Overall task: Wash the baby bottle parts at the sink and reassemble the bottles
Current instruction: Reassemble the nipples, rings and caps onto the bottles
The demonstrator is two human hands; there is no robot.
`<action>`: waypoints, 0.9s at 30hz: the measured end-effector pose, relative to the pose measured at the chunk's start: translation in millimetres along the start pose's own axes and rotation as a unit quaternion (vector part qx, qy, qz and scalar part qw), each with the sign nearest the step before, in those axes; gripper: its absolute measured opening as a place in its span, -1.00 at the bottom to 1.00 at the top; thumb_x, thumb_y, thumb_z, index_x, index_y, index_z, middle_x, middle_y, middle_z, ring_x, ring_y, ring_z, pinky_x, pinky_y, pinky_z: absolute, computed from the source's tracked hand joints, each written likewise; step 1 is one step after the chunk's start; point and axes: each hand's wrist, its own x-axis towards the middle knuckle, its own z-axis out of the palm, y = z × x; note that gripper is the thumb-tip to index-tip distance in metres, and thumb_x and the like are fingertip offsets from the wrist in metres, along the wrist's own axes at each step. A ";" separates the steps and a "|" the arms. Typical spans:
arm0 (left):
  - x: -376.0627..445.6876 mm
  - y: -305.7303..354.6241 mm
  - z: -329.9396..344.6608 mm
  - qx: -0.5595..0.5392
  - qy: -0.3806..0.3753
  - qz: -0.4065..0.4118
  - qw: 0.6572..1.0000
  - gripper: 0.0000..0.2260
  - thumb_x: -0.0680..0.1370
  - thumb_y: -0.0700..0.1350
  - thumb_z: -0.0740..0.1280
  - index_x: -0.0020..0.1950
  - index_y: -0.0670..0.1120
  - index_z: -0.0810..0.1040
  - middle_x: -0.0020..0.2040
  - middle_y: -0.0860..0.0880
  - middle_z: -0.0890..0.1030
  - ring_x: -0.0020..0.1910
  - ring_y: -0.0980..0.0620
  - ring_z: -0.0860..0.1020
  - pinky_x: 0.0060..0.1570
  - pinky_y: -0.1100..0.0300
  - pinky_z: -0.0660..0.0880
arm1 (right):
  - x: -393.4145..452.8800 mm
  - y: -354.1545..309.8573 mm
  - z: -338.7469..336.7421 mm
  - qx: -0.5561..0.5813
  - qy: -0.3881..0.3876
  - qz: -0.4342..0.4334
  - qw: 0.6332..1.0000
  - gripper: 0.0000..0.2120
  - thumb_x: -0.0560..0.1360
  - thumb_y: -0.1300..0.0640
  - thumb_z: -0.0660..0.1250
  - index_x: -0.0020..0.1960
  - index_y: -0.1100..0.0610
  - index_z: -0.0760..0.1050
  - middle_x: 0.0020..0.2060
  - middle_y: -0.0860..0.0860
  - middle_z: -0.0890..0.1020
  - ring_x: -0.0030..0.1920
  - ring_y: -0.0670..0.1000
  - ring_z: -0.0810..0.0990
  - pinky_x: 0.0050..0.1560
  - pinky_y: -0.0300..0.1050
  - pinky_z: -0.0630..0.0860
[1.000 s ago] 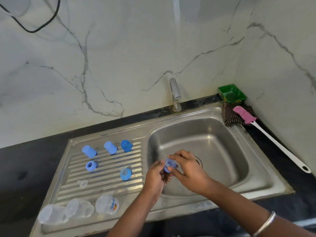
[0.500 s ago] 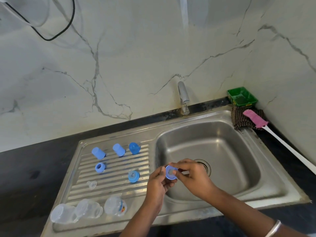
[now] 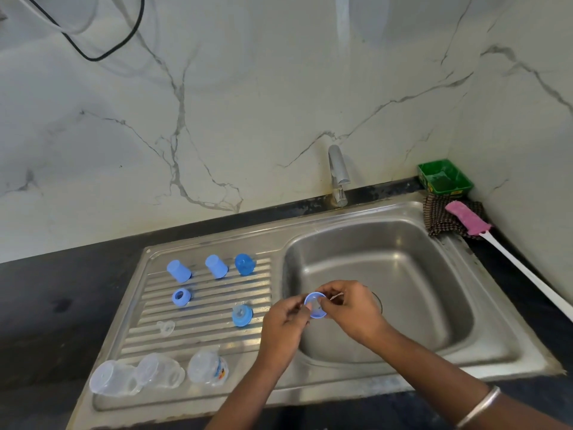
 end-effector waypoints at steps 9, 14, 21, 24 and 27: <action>5.1 2.9 -2.1 0.005 0.008 0.002 1.000 -0.87 0.53 -0.11 0.44 -0.03 0.11 0.75 -0.18 0.04 0.73 -0.14 0.12 0.69 -0.13 0.28 0.56 | 2.3 -0.8 -2.2 0.081 -0.059 0.032 0.994 -0.90 0.42 0.20 0.46 -0.11 0.04 0.69 -0.24 -0.03 0.71 -0.19 0.03 0.71 -0.08 0.00 0.68; 4.1 4.8 -3.5 0.020 -0.003 0.012 1.000 -0.85 0.57 -0.16 0.41 0.09 -0.02 0.72 -0.10 0.02 0.74 -0.05 0.04 0.70 0.08 0.01 0.62 | 2.3 0.2 -8.6 0.130 -0.083 0.050 0.987 -0.74 0.31 0.29 0.54 -0.07 0.02 0.70 -0.18 0.06 0.69 -0.17 0.14 0.71 -0.10 0.06 0.68; 1.0 8.5 1.7 0.088 0.043 0.012 0.995 -0.86 0.52 -0.18 0.45 0.05 -0.02 0.72 -0.14 0.09 0.72 -0.11 0.12 0.67 0.02 0.03 0.62 | 0.9 -3.6 -2.5 0.083 -0.045 0.051 0.994 -0.77 0.28 0.29 0.57 -0.16 0.02 0.69 -0.24 -0.01 0.69 -0.26 0.01 0.68 -0.20 -0.10 0.64; 1.1 12.0 0.0 0.095 0.063 0.014 0.993 -0.88 0.51 -0.16 0.47 0.01 -0.02 0.72 -0.18 0.10 0.71 -0.15 0.13 0.67 -0.01 0.04 0.63 | -0.7 -4.5 -2.4 0.100 -0.046 0.042 0.993 -0.79 0.33 0.29 0.53 -0.12 0.03 0.70 -0.22 -0.02 0.70 -0.24 -0.03 0.69 -0.20 -0.18 0.64; 0.8 12.8 -1.8 0.101 0.073 0.017 0.992 -0.92 0.49 -0.14 0.48 -0.03 -0.01 0.72 -0.22 0.10 0.71 -0.19 0.13 0.67 -0.06 0.04 0.63 | -1.7 -5.9 -2.4 0.149 -0.036 0.048 0.987 -0.89 0.42 0.24 0.51 -0.13 0.05 0.71 -0.19 0.04 0.71 -0.19 0.03 0.72 -0.17 -0.12 0.67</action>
